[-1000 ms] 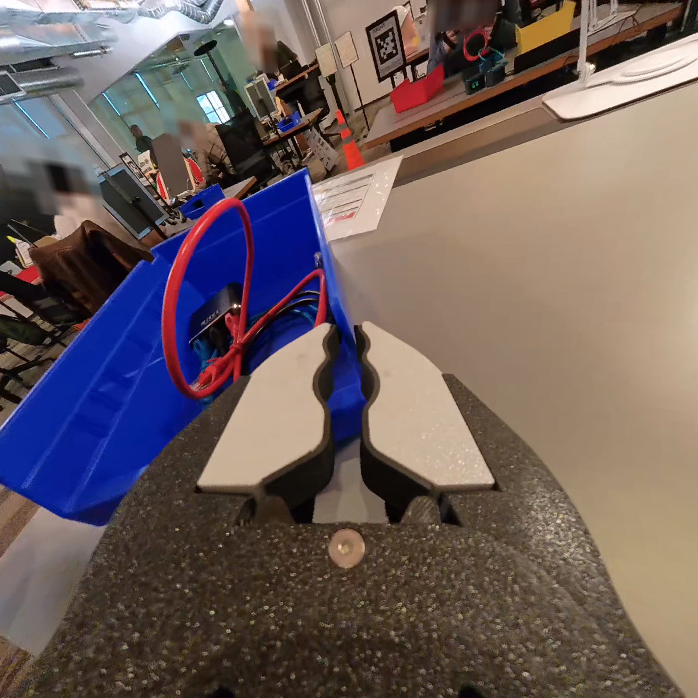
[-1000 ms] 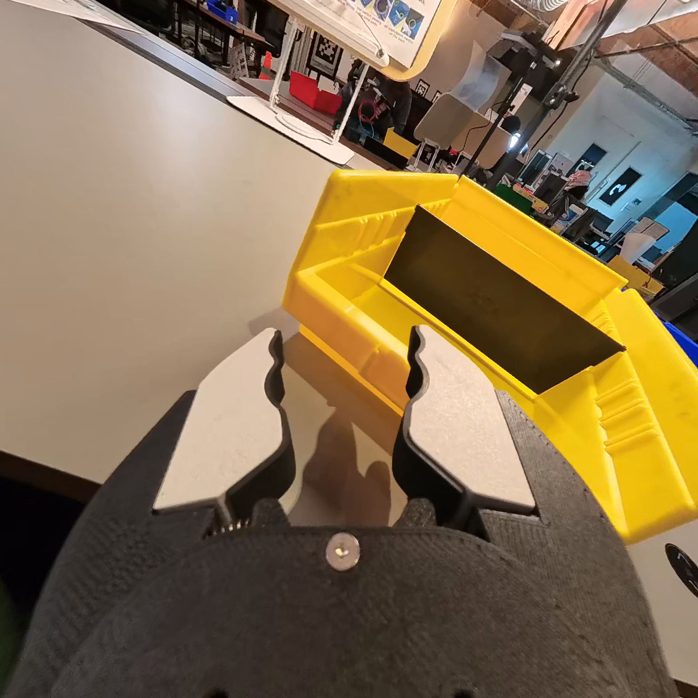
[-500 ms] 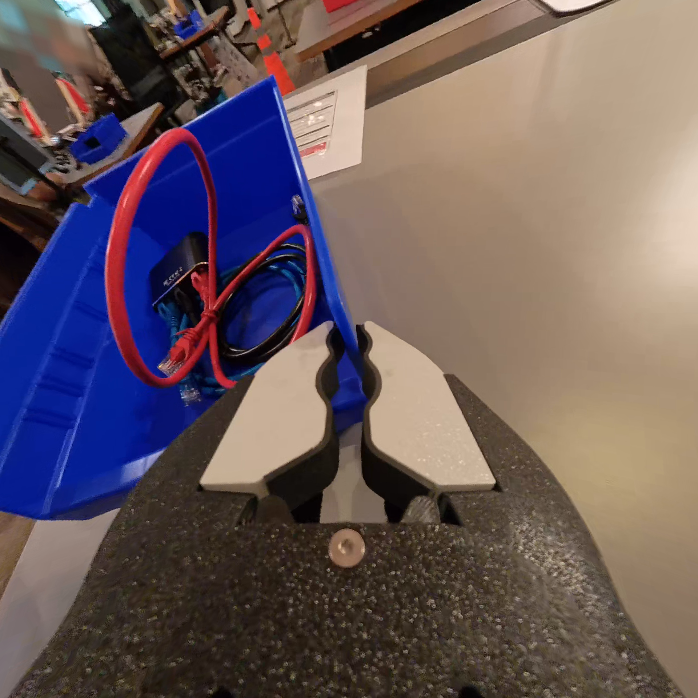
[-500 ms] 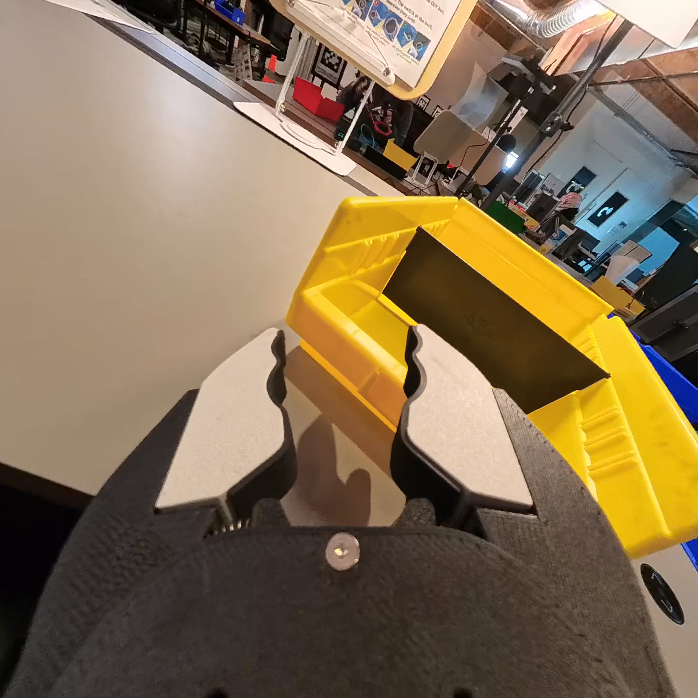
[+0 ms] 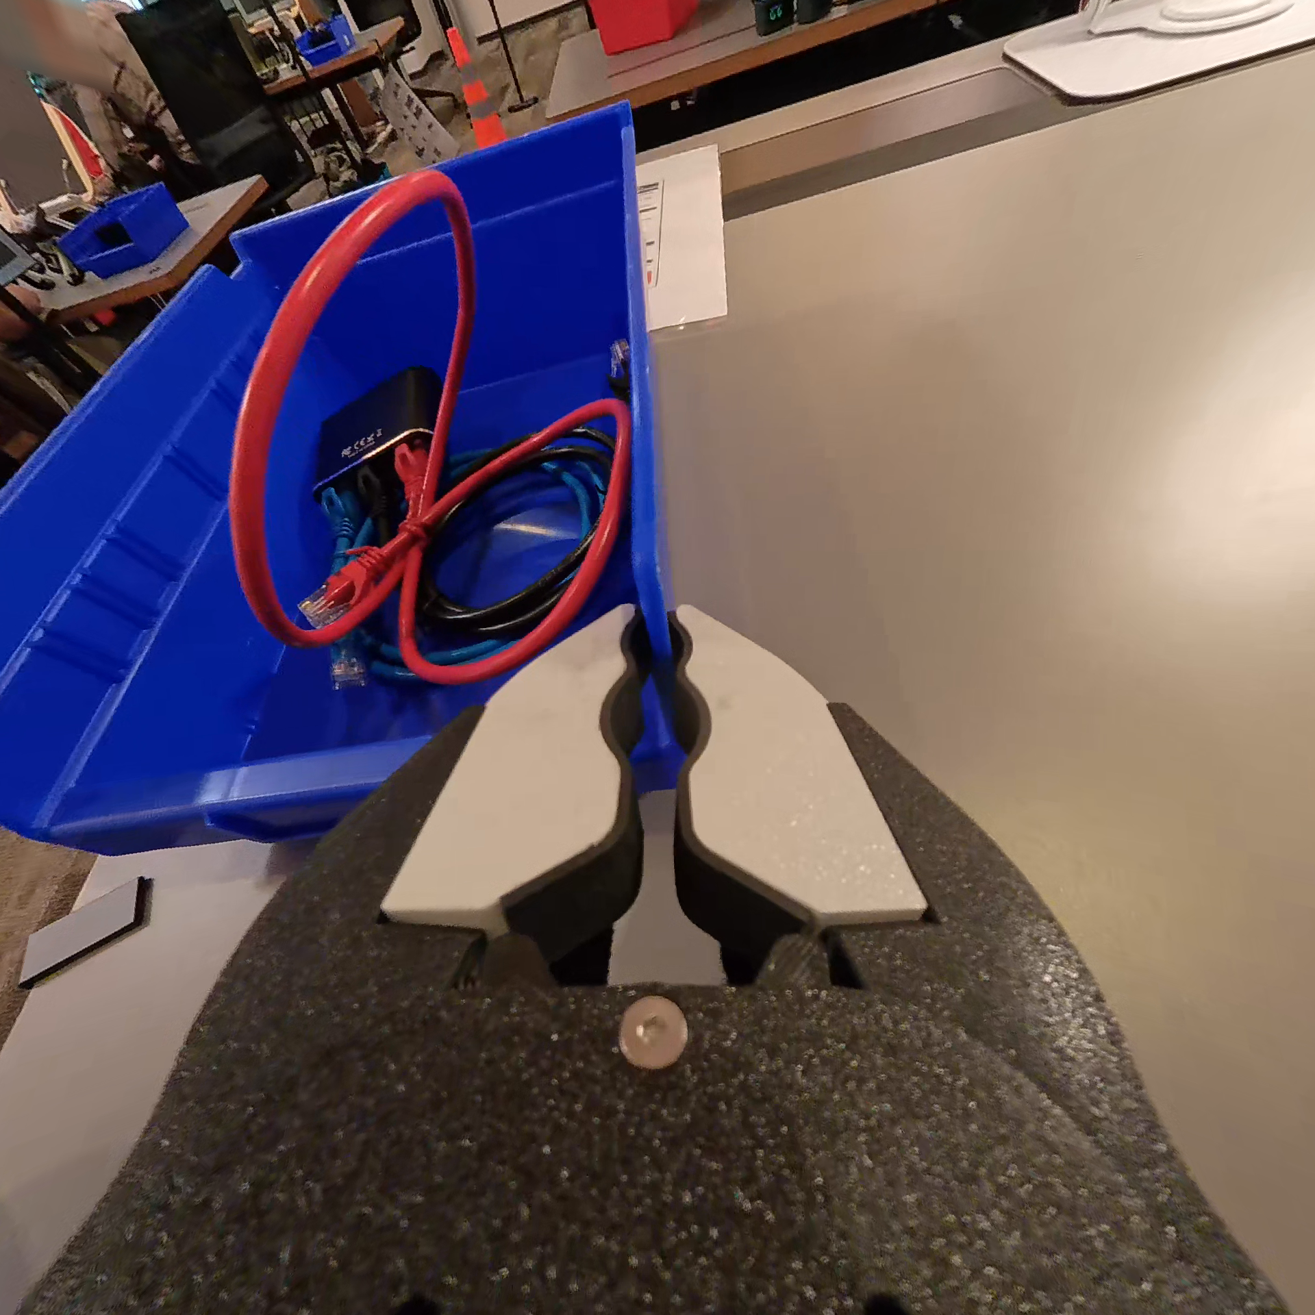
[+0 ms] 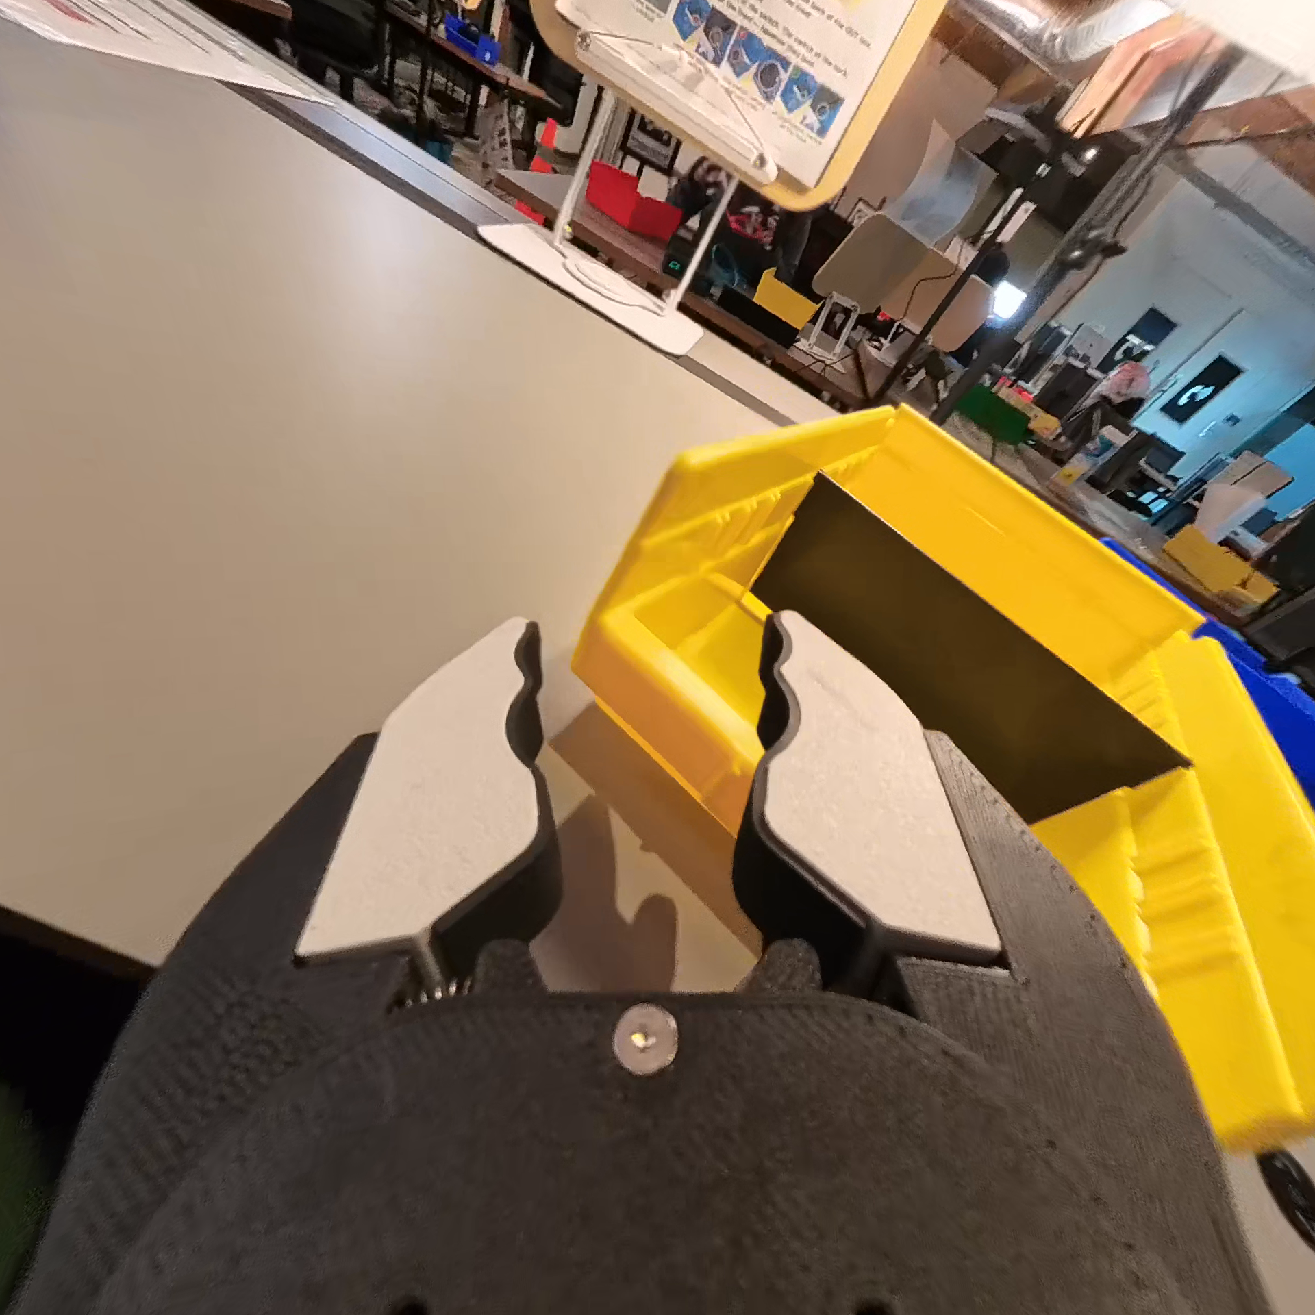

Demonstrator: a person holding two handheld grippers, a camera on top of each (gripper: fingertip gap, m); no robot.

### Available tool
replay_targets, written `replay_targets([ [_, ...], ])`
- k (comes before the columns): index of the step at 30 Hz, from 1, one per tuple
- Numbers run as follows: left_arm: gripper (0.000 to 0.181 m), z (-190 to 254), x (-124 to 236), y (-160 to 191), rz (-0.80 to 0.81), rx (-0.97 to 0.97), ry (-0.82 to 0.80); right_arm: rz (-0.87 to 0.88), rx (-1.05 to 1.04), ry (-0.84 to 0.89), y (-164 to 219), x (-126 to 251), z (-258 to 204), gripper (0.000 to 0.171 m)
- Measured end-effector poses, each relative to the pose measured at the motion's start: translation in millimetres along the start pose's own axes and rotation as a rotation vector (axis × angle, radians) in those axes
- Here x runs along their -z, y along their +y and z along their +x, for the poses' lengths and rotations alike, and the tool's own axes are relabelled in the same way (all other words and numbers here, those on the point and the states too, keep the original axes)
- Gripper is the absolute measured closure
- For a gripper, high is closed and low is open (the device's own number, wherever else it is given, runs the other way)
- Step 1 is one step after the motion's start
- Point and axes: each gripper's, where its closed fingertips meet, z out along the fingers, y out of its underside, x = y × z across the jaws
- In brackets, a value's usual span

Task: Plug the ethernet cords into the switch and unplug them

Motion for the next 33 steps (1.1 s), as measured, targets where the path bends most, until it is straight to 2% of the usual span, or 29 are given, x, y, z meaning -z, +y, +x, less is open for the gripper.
replay_targets([
  [7,0.176,5,-1,-1,0.002,-0.042,-0.017,-0.091,-0.066,-0.020,-23,-44,-4,0.109],
  [11,0.176,6,-1,-2,0.004,-0.075,-0.035,-0.209,-0.048,0.049,-7,-71,10,0.120],
  [12,0.176,7,-1,-2,0.005,-0.084,-0.040,-0.238,-0.041,0.051,1,-76,12,0.118],
  [13,0.176,7,0,-2,0.006,-0.090,-0.041,-0.250,-0.043,0.042,7,-78,12,0.125],
  [18,0.175,9,0,-2,0.010,-0.099,-0.035,-0.221,-0.014,0.112,22,-60,49,0.139],
  [20,0.175,10,1,-2,0.012,-0.106,-0.034,-0.209,-0.026,0.159,30,-48,73,0.157],
  [21,0.175,11,1,-3,0.013,-0.115,-0.039,-0.194,-0.036,0.156,34,-44,82,0.160],
  [22,0.174,11,1,-3,0.014,-0.127,-0.045,-0.171,-0.050,0.141,35,-40,87,0.160],
  [24,0.154,16,0,-2,0.011,-0.165,-0.040,-0.135,-0.088,0.131,37,-35,96,0.148],
  [25,0.142,16,-1,-2,0.008,-0.177,-0.052,-0.130,-0.091,0.131,38,-34,100,0.149],
  [27,0.135,15,-4,-4,0.010,-0.182,-0.062,-0.131,-0.084,0.135,40,-35,104,0.154],
  [29,0.145,14,-6,-7,0.024,-0.160,-0.060,-0.134,-0.088,0.118,39,-38,102,0.158],
  [31,0.170,12,-8,-10,0.035,-0.130,-0.053,-0.139,-0.086,0.122,38,-45,102,0.161],
  [33,0.175,10,-10,-11,0.036,-0.105,-0.045,-0.148,-0.090,0.133,38,-54,106,0.165],
])
